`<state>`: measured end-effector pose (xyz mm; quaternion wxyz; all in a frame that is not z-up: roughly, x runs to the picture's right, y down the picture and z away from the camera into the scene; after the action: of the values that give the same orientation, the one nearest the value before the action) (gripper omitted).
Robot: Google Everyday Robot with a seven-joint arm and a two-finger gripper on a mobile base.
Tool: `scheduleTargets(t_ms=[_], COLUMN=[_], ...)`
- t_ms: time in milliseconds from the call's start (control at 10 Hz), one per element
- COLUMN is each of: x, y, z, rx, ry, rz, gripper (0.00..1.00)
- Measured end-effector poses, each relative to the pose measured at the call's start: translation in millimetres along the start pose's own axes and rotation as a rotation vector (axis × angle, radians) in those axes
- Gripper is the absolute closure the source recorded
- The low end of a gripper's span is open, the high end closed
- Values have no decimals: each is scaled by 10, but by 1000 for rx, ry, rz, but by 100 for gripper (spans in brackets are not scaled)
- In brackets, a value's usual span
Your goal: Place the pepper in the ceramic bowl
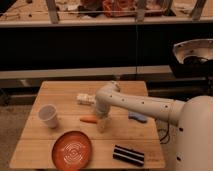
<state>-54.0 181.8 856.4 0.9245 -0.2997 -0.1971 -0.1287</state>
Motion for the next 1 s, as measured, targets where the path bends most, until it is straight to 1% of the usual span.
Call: scheduleTargets(t_ms=[400, 500, 700, 900, 1000], x=[-4, -12, -39, -84, -82], y=[1, 5, 9, 7, 10], z=[47, 57, 71, 94, 98], rx=[-3, -5, -6, -8, -8], ry=[-5, -6, -8, -10, -10], rz=[2, 2, 2, -2, -1], gripper=[20, 24, 39, 62, 70])
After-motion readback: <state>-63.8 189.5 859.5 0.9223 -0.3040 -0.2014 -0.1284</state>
